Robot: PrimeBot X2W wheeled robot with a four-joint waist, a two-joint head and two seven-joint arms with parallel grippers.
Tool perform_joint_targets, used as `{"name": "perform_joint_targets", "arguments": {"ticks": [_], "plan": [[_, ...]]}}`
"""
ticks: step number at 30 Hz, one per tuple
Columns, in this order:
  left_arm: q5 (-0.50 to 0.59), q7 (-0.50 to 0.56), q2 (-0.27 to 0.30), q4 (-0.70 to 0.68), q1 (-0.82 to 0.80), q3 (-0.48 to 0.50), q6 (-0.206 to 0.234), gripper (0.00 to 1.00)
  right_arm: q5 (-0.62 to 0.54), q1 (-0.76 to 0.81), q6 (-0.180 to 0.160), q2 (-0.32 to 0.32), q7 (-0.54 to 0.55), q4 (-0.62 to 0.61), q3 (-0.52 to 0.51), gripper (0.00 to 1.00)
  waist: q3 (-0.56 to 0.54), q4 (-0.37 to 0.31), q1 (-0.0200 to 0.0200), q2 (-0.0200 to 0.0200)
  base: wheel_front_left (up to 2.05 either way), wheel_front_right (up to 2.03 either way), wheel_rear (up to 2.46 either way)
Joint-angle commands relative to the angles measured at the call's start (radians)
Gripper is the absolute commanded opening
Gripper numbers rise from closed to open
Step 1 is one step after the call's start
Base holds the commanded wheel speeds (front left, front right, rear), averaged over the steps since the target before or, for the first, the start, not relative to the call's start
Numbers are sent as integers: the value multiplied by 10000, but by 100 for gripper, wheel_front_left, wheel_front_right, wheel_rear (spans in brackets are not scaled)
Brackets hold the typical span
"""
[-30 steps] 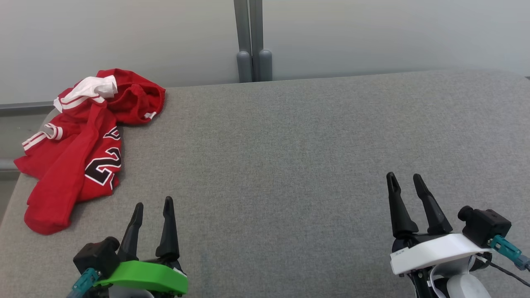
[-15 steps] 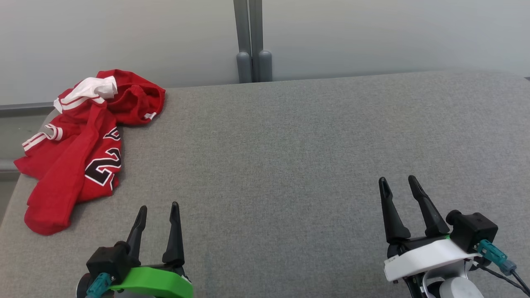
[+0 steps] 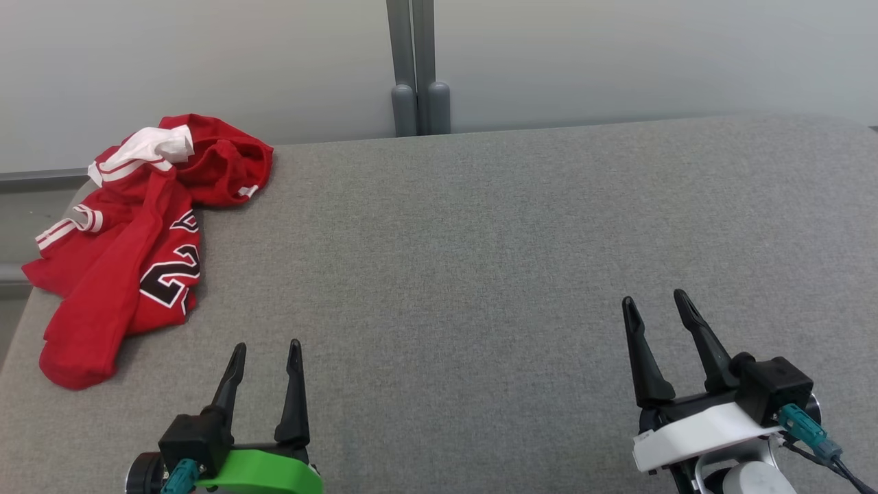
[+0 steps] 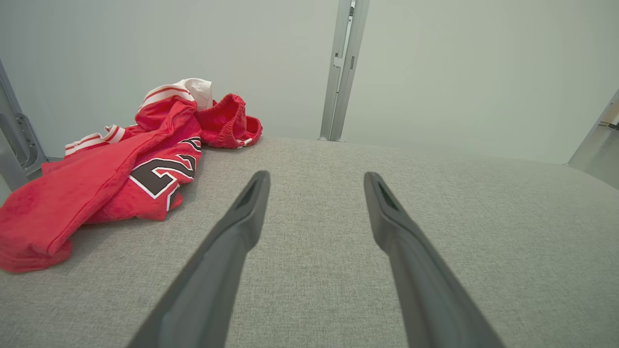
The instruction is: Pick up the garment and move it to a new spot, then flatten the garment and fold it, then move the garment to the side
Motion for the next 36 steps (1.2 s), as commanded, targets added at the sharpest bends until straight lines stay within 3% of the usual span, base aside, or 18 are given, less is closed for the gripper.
{"name": "perform_joint_targets", "arguments": {"ticks": [1,11,36], "plan": [[181,-81,69,-9,135,-16,50,100,-235,96,7,-43,-91,-34,17,100,4,-2,0,0,0,0,0],[707,-268,75,72,206,-74,131,100,-899,144,6,-47,-266,18,44,100,23,-9,0,0,0,0,0],[533,-249,72,324,171,25,125,100,-771,30,6,-44,-248,570,-36,100,15,-12,0,0,0,0,0]]}}
